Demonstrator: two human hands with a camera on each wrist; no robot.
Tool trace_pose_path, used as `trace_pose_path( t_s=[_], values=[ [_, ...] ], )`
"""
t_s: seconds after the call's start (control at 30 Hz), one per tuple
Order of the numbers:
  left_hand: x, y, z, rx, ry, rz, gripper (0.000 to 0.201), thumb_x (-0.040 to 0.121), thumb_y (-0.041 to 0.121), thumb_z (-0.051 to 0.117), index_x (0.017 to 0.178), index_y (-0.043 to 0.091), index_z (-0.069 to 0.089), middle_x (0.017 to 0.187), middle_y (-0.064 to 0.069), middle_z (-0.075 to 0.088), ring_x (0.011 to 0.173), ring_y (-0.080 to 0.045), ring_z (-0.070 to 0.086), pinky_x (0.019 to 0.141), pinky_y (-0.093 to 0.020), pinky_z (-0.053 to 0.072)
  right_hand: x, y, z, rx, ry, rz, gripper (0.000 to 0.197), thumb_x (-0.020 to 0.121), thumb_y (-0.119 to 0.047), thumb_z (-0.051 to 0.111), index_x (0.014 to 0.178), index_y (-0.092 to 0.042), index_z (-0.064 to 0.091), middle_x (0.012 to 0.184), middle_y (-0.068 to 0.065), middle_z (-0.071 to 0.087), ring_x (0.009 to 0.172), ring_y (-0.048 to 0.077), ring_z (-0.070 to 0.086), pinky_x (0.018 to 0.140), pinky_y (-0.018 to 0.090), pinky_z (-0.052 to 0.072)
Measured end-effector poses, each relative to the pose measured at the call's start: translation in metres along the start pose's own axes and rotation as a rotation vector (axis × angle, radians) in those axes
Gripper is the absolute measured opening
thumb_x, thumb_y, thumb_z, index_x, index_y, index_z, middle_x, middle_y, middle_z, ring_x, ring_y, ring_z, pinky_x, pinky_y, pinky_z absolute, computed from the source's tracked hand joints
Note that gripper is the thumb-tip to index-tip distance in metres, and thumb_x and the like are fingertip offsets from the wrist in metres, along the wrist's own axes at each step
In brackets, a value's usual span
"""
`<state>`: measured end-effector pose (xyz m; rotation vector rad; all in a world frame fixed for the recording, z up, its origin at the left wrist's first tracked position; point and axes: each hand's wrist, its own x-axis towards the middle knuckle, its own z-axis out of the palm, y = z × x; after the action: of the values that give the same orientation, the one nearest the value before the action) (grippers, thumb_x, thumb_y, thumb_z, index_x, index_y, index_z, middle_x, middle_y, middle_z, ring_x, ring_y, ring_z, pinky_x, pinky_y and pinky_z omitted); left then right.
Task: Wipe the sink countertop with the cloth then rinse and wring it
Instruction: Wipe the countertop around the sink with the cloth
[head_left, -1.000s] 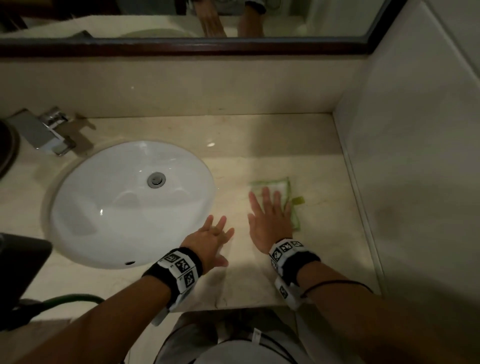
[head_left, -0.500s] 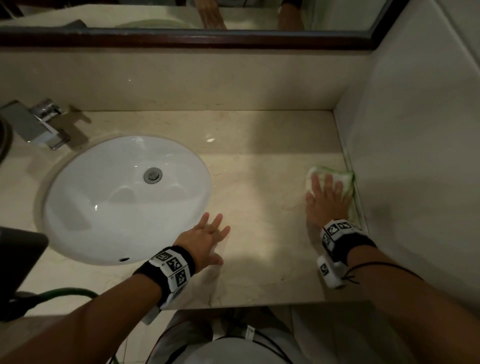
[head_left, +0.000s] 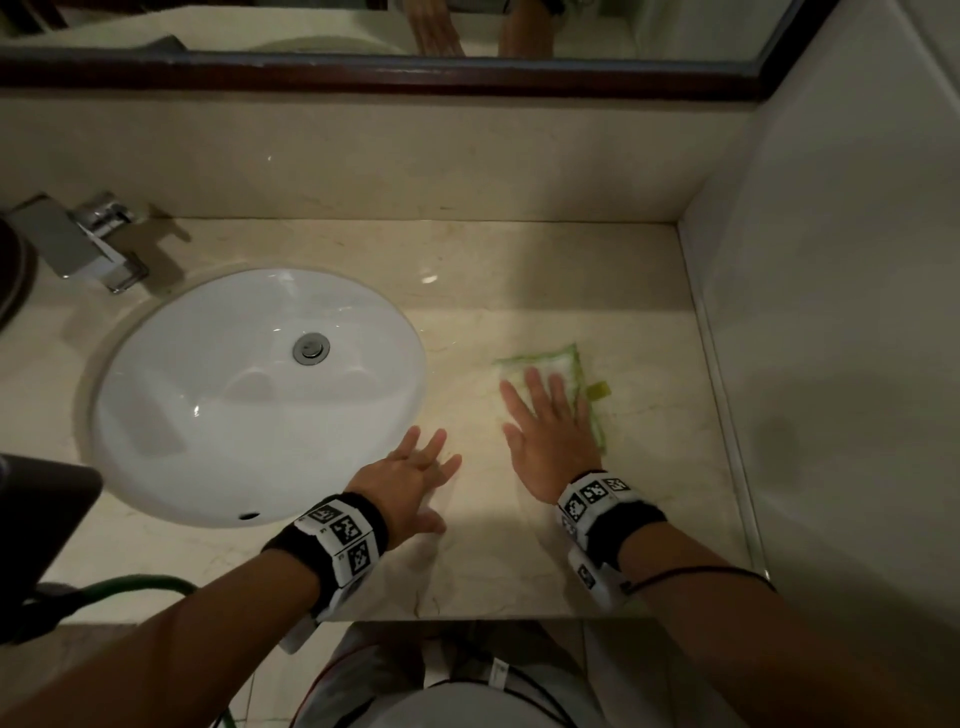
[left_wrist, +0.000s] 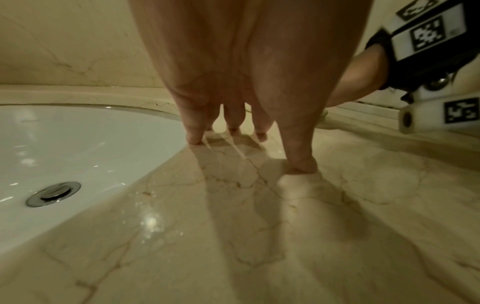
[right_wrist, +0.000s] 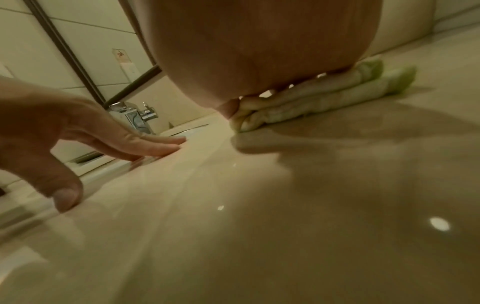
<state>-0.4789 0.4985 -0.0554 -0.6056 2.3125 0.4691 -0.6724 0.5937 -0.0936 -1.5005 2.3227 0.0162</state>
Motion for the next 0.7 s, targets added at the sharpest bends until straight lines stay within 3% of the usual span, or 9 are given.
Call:
trace_pose_path(
  t_s=[0.07,0.17,0.33,0.47,0.57,0.7],
  values=[
    [0.000,0.000,0.000,-0.008,-0.003,-0.001,0.087,0.090,0.058,0.052,0.153,0.034,-0.002,0.159,0.008,-0.020,0.147,-0.022,-0.017,0.118,-0.038,0.022,0.004,0.016,-0.004,-0.019,0.008,0.008,0.057,0.101,-0.045,0.023,0.153,-0.040,0.001,0.163,-0.002,-0.004,0.150,0.029,-0.005,0.119,0.053,-0.004],
    [0.001,-0.002,0.001,-0.015,-0.009,-0.002,0.087,0.089,0.058,0.052,0.153,0.035,-0.002,0.159,0.008,-0.021,0.147,-0.022,-0.018,0.118,-0.039,0.022,0.012,0.047,-0.012,-0.050,0.039,0.140,0.060,0.094,-0.051,0.006,0.152,-0.042,-0.001,0.164,-0.002,0.000,0.150,0.029,0.000,0.119,0.052,-0.001],
    [0.001,0.000,-0.001,-0.018,-0.017,0.008,0.087,0.090,0.057,0.052,0.154,0.033,-0.002,0.159,0.006,-0.020,0.147,-0.023,-0.017,0.119,-0.039,0.018,0.024,0.112,-0.029,0.059,0.015,0.387,0.056,0.101,-0.047,0.020,0.153,-0.040,0.001,0.164,0.000,-0.002,0.150,0.031,-0.002,0.118,0.055,0.000],
    [0.001,-0.001,-0.001,-0.010,-0.018,0.017,0.086,0.091,0.057,0.051,0.153,0.033,-0.003,0.159,0.005,-0.021,0.147,-0.023,-0.018,0.119,-0.038,0.017,0.030,0.106,-0.031,0.085,-0.034,0.468,0.056,0.102,-0.045,0.018,0.153,-0.039,-0.003,0.163,0.001,-0.009,0.149,0.033,-0.008,0.117,0.057,-0.005],
    [0.002,-0.004,0.002,-0.009,-0.013,0.017,0.085,0.091,0.058,0.050,0.153,0.033,-0.003,0.159,0.006,-0.021,0.147,-0.023,-0.018,0.119,-0.039,0.019,0.032,0.085,-0.029,0.081,-0.034,0.437,0.057,0.102,-0.042,0.020,0.153,-0.037,-0.004,0.163,0.003,-0.010,0.149,0.033,-0.009,0.116,0.057,-0.007],
    [0.004,-0.005,0.006,-0.014,-0.002,0.022,0.085,0.090,0.059,0.050,0.153,0.035,-0.003,0.159,0.007,-0.021,0.146,-0.022,-0.019,0.119,-0.041,0.021,0.027,0.036,-0.012,0.017,0.027,0.222,0.058,0.099,-0.043,0.020,0.154,-0.037,0.000,0.164,0.005,-0.003,0.149,0.035,-0.003,0.116,0.057,-0.006]
  ],
)
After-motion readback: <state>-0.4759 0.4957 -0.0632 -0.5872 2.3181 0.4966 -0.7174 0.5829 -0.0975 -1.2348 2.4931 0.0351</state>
